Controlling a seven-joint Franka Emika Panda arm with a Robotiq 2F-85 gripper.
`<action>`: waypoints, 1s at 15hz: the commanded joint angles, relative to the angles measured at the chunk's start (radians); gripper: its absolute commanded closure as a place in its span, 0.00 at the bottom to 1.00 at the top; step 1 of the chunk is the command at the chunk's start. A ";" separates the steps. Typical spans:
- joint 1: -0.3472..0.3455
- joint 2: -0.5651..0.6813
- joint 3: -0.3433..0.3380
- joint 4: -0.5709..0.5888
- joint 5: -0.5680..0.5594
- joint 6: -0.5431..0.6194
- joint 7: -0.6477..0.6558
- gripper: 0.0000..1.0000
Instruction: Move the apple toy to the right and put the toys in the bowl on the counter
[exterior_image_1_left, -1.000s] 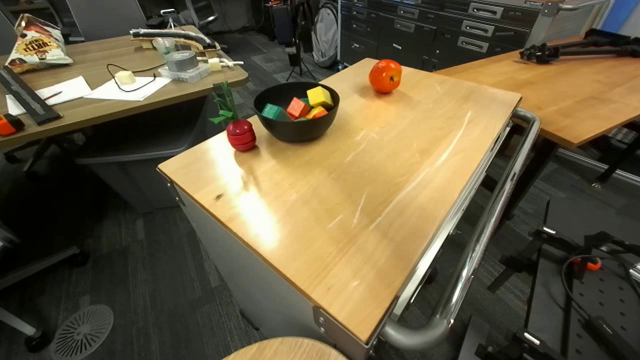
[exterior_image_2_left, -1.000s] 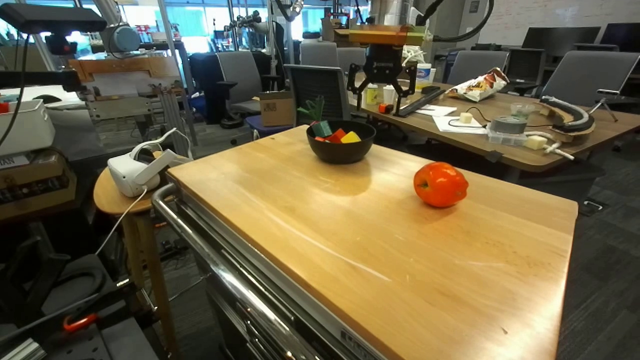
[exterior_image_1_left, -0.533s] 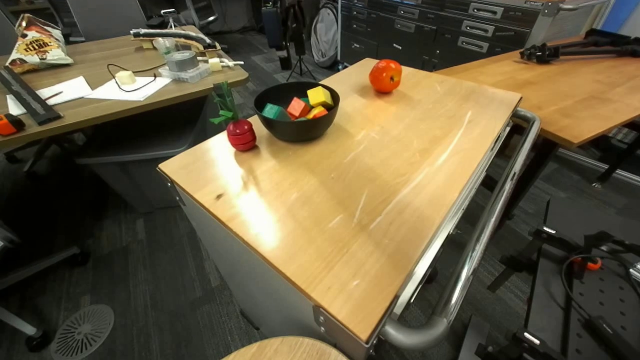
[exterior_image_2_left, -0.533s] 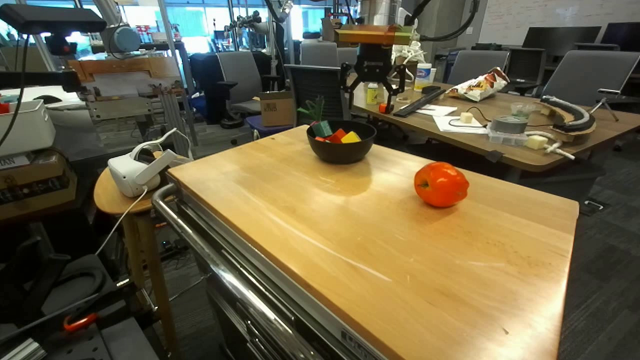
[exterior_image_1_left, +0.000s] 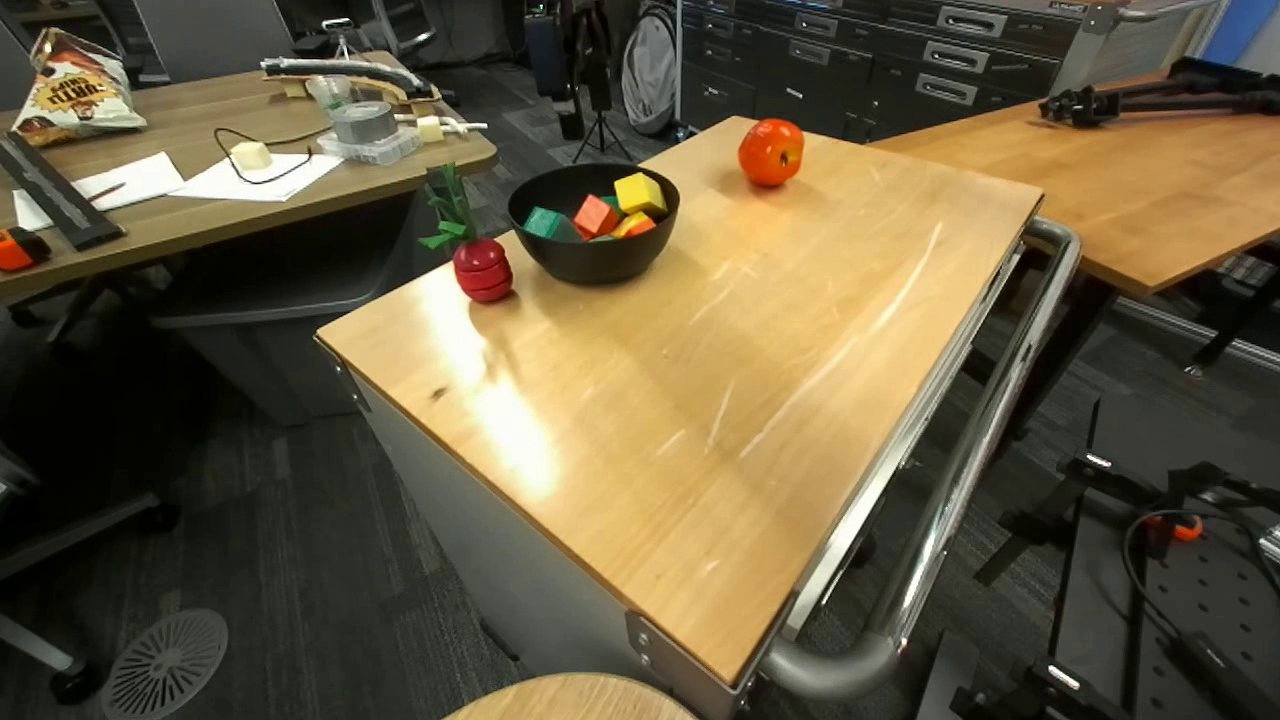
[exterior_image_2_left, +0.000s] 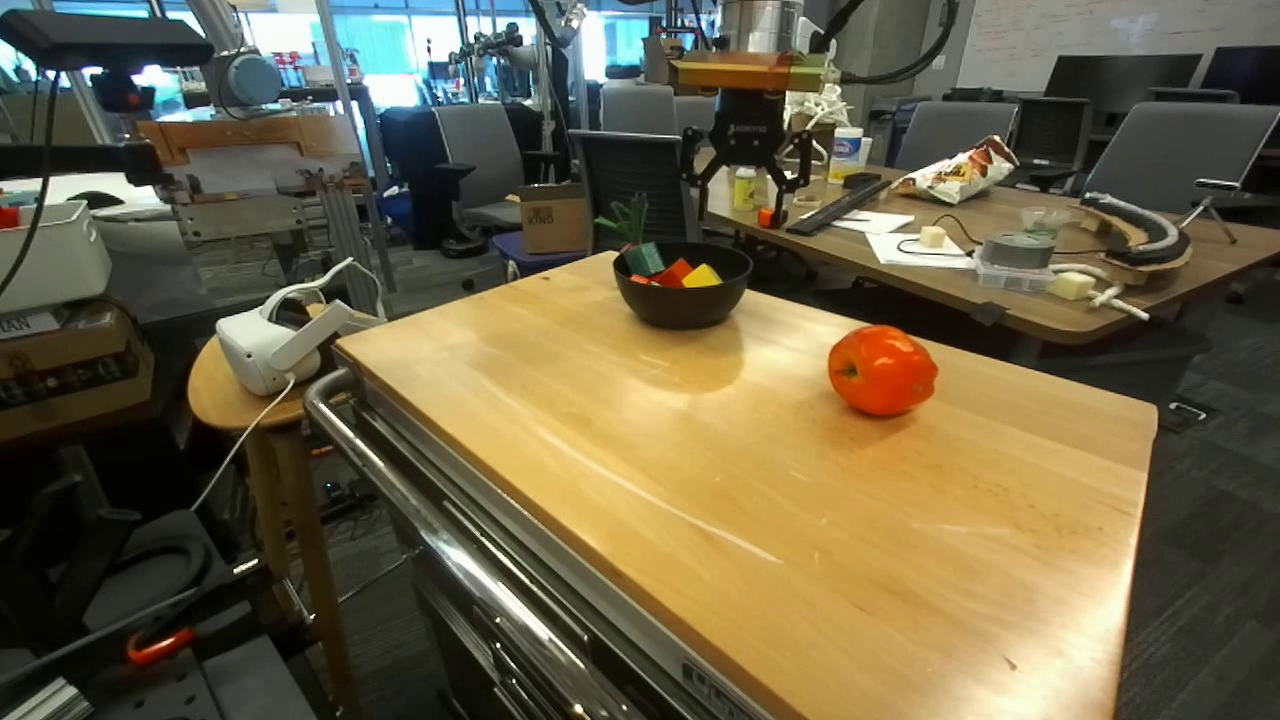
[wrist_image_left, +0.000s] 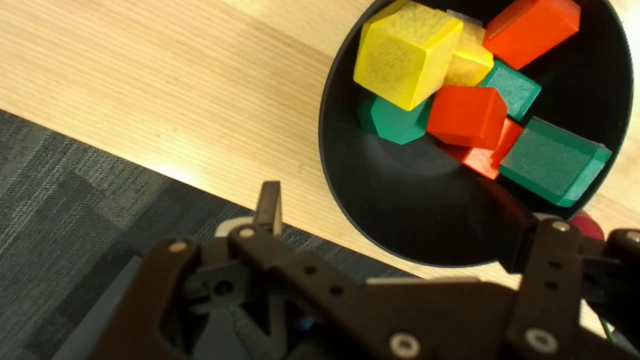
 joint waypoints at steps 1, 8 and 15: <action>0.000 0.000 0.000 0.000 0.000 0.000 0.000 0.06; 0.055 -0.006 -0.009 -0.048 -0.012 0.159 0.111 0.00; 0.054 -0.011 -0.007 -0.076 -0.009 0.124 0.114 0.00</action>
